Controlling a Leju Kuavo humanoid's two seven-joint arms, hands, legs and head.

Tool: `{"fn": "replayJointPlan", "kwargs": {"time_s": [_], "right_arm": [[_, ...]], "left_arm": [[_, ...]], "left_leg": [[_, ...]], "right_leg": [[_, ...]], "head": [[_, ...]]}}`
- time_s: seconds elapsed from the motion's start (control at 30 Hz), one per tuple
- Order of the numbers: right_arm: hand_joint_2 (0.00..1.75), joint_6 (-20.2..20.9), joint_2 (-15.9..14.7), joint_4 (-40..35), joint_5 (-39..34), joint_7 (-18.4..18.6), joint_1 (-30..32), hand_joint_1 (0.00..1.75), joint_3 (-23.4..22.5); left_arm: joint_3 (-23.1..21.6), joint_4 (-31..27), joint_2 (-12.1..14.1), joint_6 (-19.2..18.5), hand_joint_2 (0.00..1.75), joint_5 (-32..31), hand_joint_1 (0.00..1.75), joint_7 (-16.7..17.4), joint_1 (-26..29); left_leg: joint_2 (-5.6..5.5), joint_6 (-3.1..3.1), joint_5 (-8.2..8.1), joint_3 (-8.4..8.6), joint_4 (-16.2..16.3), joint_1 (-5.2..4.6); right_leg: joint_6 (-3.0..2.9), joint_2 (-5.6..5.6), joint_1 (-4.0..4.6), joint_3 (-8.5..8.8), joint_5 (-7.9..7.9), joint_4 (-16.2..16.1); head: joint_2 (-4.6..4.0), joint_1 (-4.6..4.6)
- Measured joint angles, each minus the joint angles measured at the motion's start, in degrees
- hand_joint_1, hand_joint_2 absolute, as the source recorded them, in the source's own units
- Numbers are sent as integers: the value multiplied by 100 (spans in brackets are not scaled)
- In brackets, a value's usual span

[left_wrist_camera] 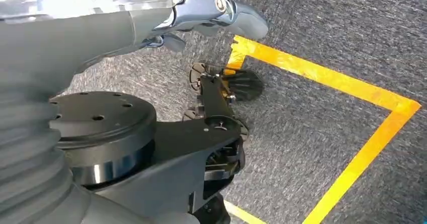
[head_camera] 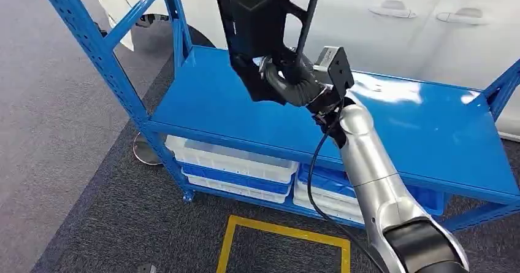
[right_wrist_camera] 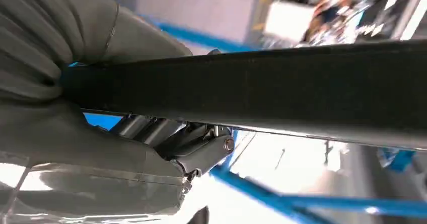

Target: Take the parts from the cabinet and place them on the table.

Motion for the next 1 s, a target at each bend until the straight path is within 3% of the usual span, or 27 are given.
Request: {"fn": "replayJointPlan", "kwargs": {"time_s": [0.33,0.8,1.0], "right_arm": [[175,427,103,-332,-1020,280,-107,175,363],[175,436,127,-582,-1095,306,-104,175,599],[175,421,127,-621,-1187,277,-108,175,724]], "left_arm": [[-19,0,0,-9,175,81,0,-37,-1],[-22,0,-2,-160,175,112,0,-68,0],[-20,0,-2,-118,175,120,0,208,8]], "left_leg": [[1,0,0,2,0,0],[1,0,0,1,0,0],[1,0,0,1,0,0]], "right_leg": [[0,0,0,0,0,0],[0,0,0,0,0,0],[0,0,0,-1,0,0]], "head": [[0,0],[0,0],[0,0]]}}
